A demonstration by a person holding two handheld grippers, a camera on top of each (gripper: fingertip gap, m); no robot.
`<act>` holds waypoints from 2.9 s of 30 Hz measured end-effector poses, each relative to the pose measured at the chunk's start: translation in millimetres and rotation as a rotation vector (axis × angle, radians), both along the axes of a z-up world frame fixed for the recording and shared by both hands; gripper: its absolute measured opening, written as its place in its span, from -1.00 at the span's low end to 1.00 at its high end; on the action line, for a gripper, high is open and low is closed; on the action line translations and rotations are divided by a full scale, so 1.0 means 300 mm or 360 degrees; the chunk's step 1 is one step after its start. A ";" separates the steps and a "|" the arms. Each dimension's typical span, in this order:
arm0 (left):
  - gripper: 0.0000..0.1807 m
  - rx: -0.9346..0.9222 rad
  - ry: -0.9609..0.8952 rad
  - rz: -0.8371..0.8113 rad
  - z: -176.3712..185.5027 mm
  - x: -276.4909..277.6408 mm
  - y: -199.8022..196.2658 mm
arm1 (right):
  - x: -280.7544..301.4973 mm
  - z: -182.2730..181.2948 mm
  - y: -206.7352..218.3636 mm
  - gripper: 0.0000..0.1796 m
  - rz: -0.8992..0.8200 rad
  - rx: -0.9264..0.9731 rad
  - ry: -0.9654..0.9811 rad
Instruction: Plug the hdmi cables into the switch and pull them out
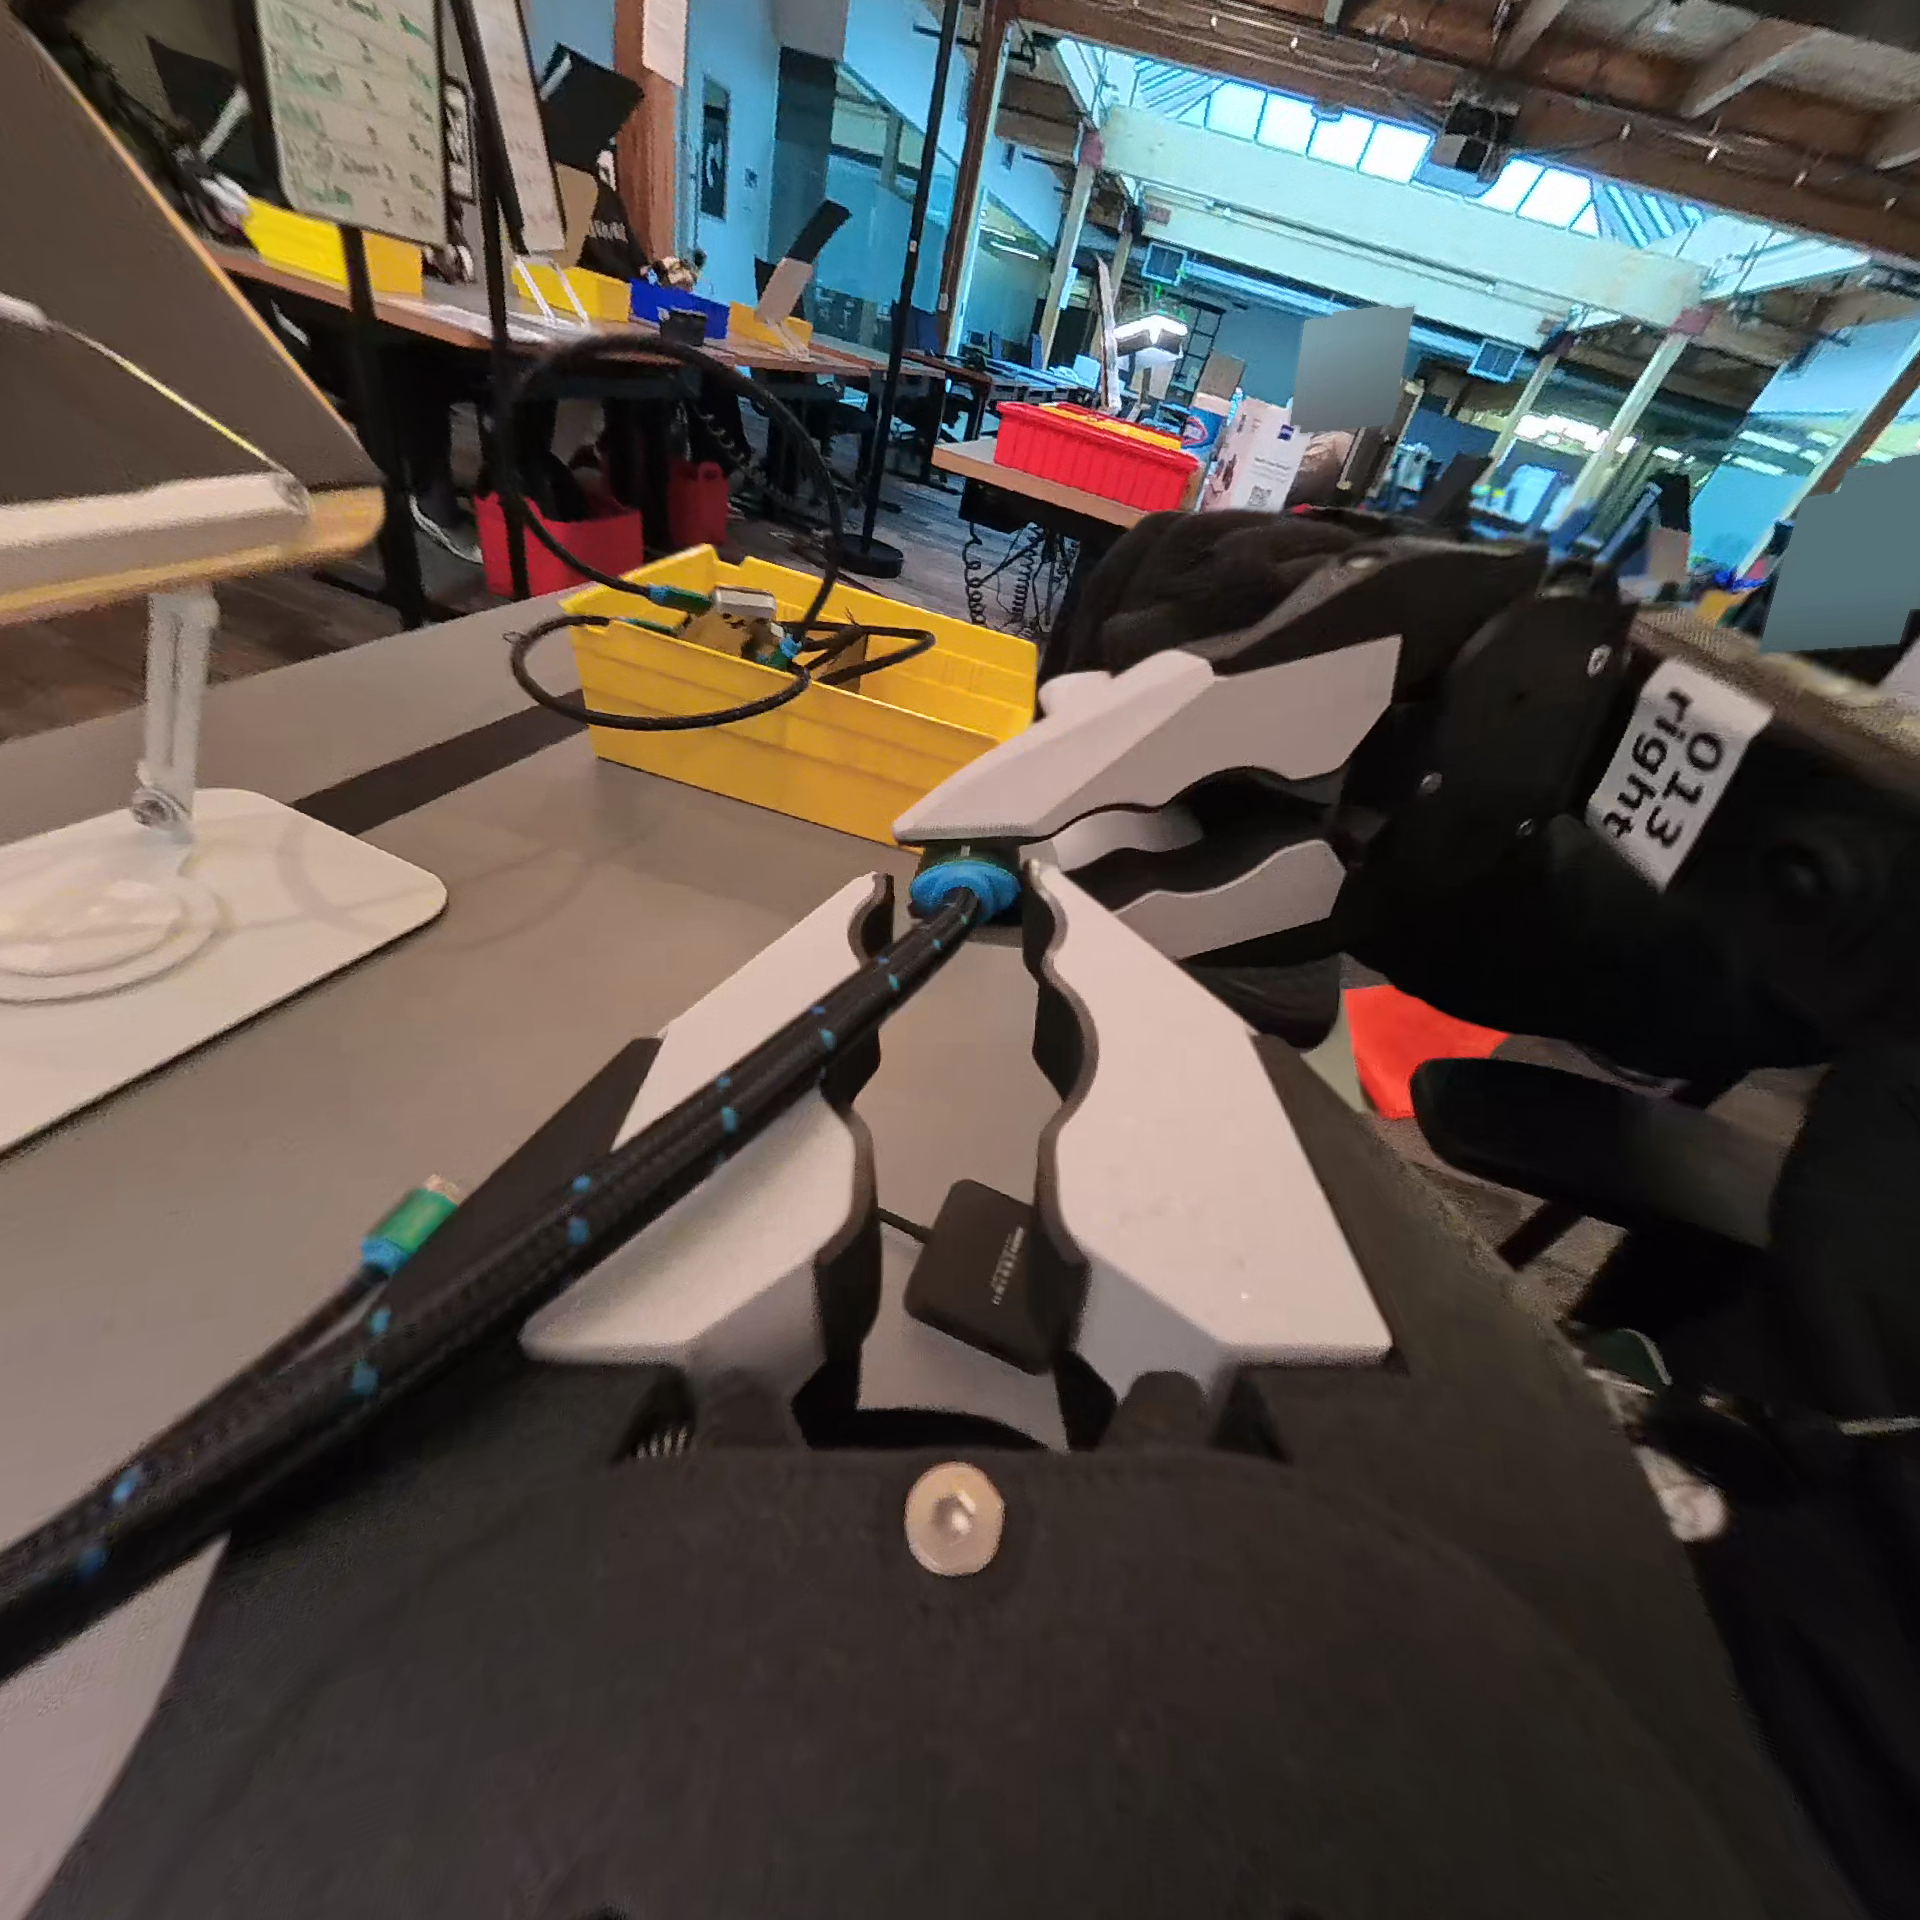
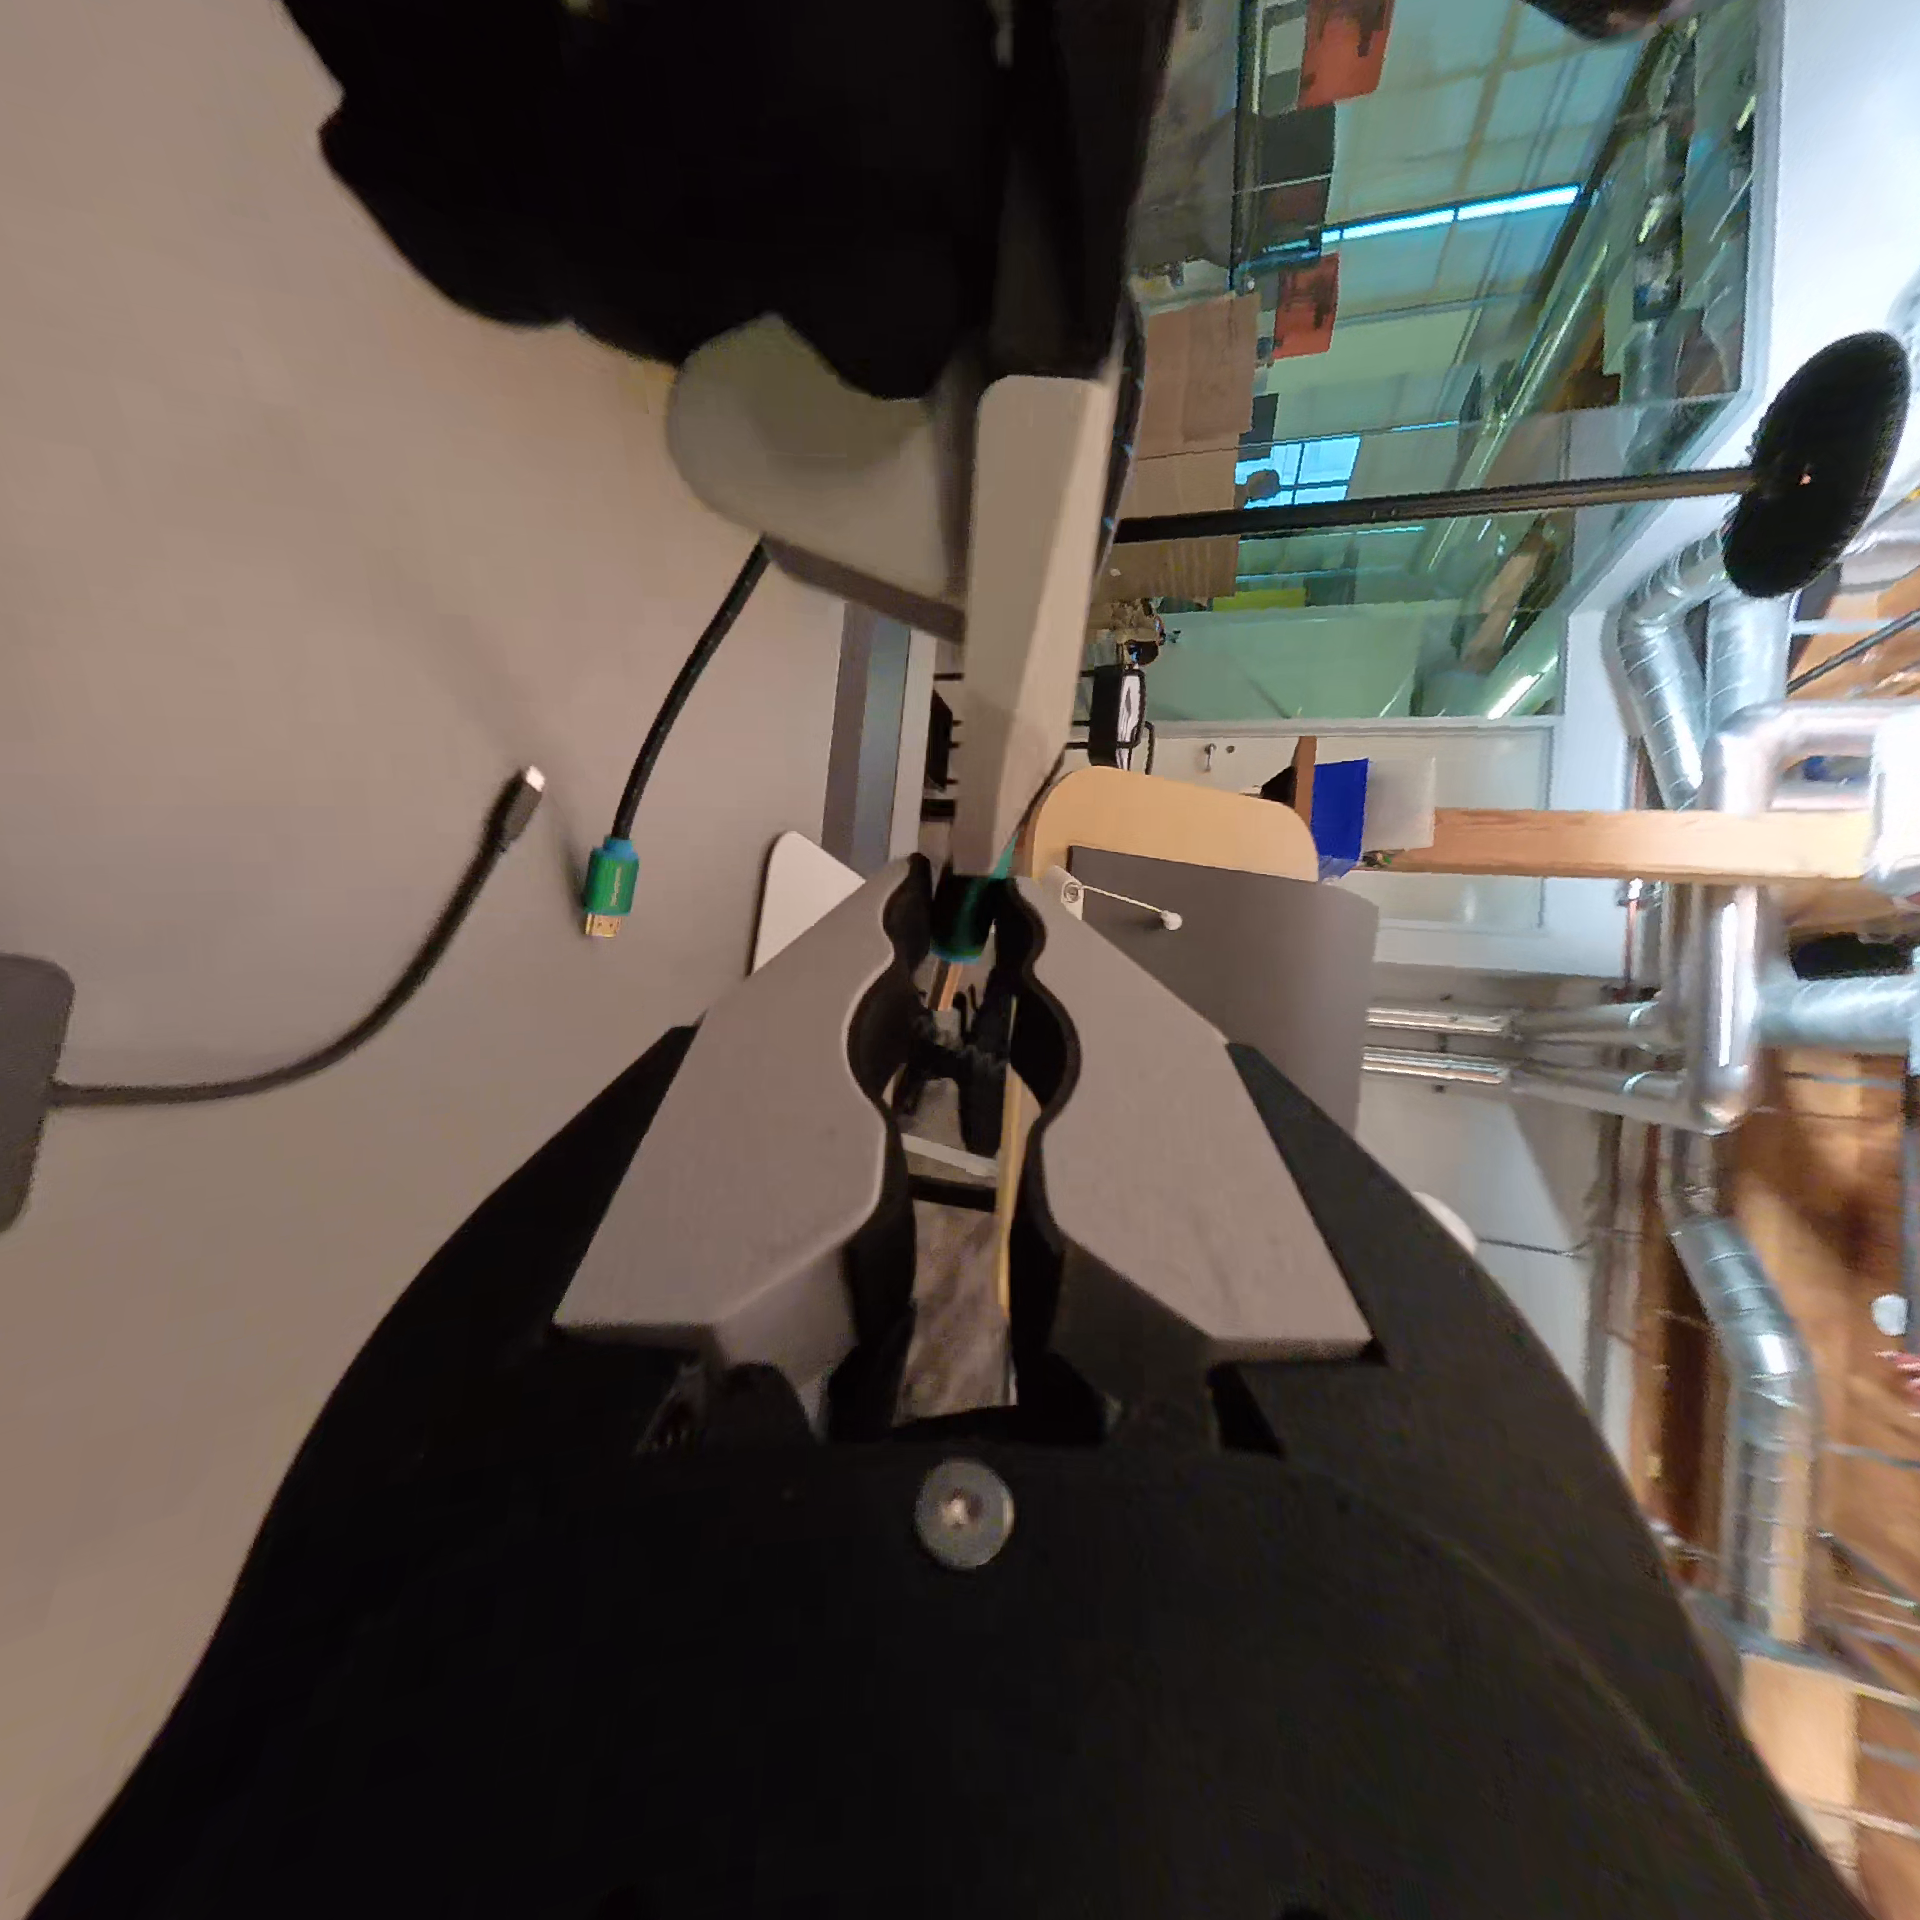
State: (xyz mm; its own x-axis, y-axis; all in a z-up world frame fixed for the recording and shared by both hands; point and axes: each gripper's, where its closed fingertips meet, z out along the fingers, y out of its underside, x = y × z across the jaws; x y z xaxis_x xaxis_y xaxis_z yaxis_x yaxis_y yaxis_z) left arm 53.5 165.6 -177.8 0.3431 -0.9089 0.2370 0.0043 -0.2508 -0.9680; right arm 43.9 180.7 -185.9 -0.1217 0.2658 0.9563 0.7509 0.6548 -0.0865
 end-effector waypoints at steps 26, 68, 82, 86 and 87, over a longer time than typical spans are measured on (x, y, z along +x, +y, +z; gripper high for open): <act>-0.77 -0.0057 -0.0096 0.0045 -0.002 0.001 0.022 | -0.012 -0.001 0.022 -0.89 0.0046 0.0141 -0.0157; -0.79 0.0251 0.0123 0.0083 -0.049 -0.085 0.050 | 0.220 -0.668 -0.198 -0.05 -0.0349 -0.1954 -0.0261; -0.79 0.0249 0.0129 0.0066 -0.050 -0.082 0.044 | 0.188 -0.679 -0.195 -0.18 -0.0480 -0.2022 -0.0465; -0.80 0.0257 0.0124 0.0066 -0.043 -0.085 0.043 | 0.186 -0.677 -0.182 -0.30 -0.0476 -0.2034 -0.0484; -0.80 0.0257 0.0122 0.0066 -0.043 -0.086 0.044 | 0.185 -0.676 -0.181 -0.30 -0.0475 -0.2044 -0.0474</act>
